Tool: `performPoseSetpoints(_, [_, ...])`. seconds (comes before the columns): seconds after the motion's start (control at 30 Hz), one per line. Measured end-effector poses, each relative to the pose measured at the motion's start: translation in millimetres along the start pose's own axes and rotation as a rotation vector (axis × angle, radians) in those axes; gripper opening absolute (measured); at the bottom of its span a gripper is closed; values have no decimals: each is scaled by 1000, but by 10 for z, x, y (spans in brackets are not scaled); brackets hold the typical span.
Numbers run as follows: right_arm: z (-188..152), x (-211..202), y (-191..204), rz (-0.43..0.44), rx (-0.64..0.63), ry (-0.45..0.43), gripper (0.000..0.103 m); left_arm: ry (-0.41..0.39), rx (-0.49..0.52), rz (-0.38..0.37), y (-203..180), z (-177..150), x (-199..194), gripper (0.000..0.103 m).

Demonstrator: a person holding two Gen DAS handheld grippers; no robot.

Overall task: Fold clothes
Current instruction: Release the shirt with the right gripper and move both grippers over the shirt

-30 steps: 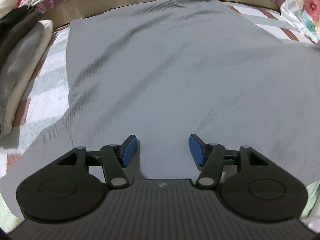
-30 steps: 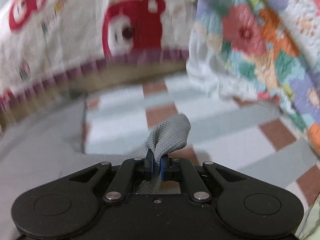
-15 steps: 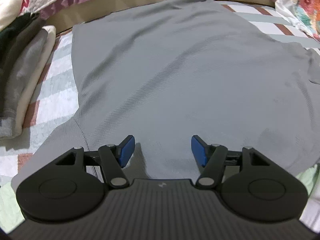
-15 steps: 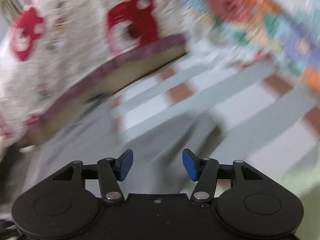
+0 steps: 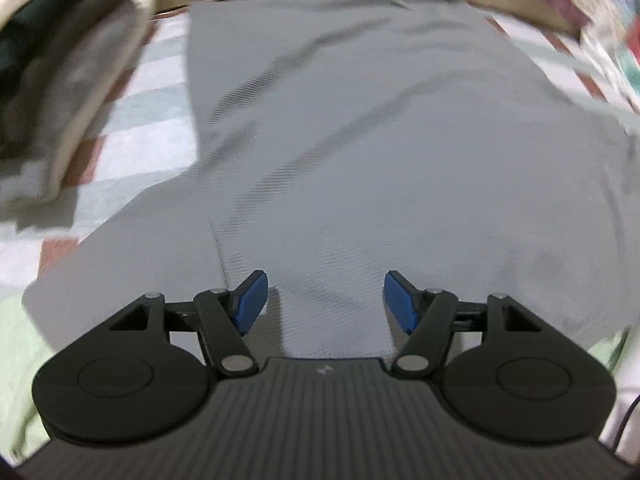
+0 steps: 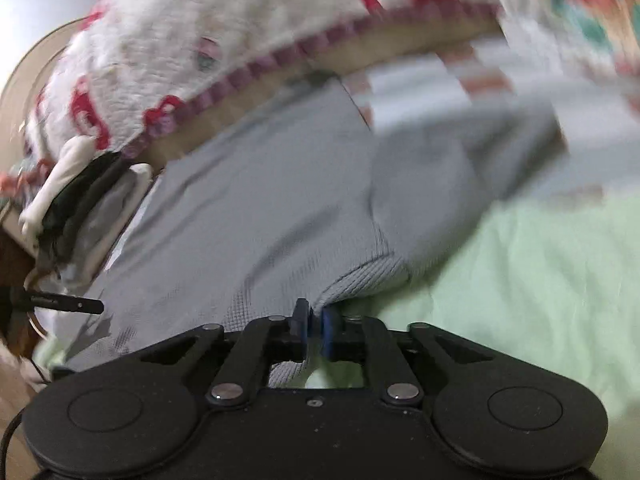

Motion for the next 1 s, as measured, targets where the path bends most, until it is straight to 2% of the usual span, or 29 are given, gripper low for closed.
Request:
performPoseSetpoints(0.1, [102,-368,-20,-51,-39,-86,4,46,43,10,-23,-53,8,62])
performPoseSetpoints(0.2, [-32,-267,-136,-153,-77,-34,4,90,21,3,5,-178,11,63])
performPoseSetpoints(0.27, [-150,-56,-261,-163,-22,47,4,115,4,20,52,-268,20,63])
performPoseSetpoints(0.3, [-171,-25,-266,-172,-14,54,4,115,-2,37,81,-291,-4,63])
performPoseSetpoints(0.37, [-157,-49,-226,-207,-74,61,5,96,-35,46,159,-304,-110,63])
performPoseSetpoints(0.47, [-55,-168,-161,-276,-143,48,18,21,-159,15,368,-261,-355,64])
performPoseSetpoints(0.5, [-18,-230,-110,-302,-172,24,25,-4,-218,10,470,-246,-436,65])
performPoseSetpoints(0.57, [56,-356,-1,-354,-233,-26,30,-51,-361,-5,717,-241,-567,65])
performPoseSetpoints(0.63, [88,-399,88,-387,-313,-34,32,-8,-502,-59,925,-326,-540,66])
performPoseSetpoints(0.7, [180,-426,148,-327,-298,-57,33,-8,-627,-98,1095,-398,-541,64])
performPoseSetpoints(0.8, [346,-355,449,-99,-237,-42,34,-69,-765,-114,1323,-452,-596,66])
performPoseSetpoints(0.83, [426,-324,635,18,-203,-23,34,-99,-794,-106,1403,-448,-630,66])
performPoseSetpoints(0.87, [509,-300,821,137,-169,-4,35,-126,-812,-89,1482,-444,-666,66])
performPoseSetpoints(0.93, [640,-133,1309,349,-216,99,40,-157,-758,21,1634,-425,-770,66])
performPoseSetpoints(1.0, [723,65,1746,405,-347,144,43,-188,-703,130,1783,-403,-881,66])
Point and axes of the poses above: each gripper's, at about its wrist camera, not at the fingertips, and x roughly the way its jaws point, y to its left, z to its top, the point moved 6 cm from there along x, roughly the way its jaws point, and after that the axes turned 12 degrees about -z, right-handed, at the moved point
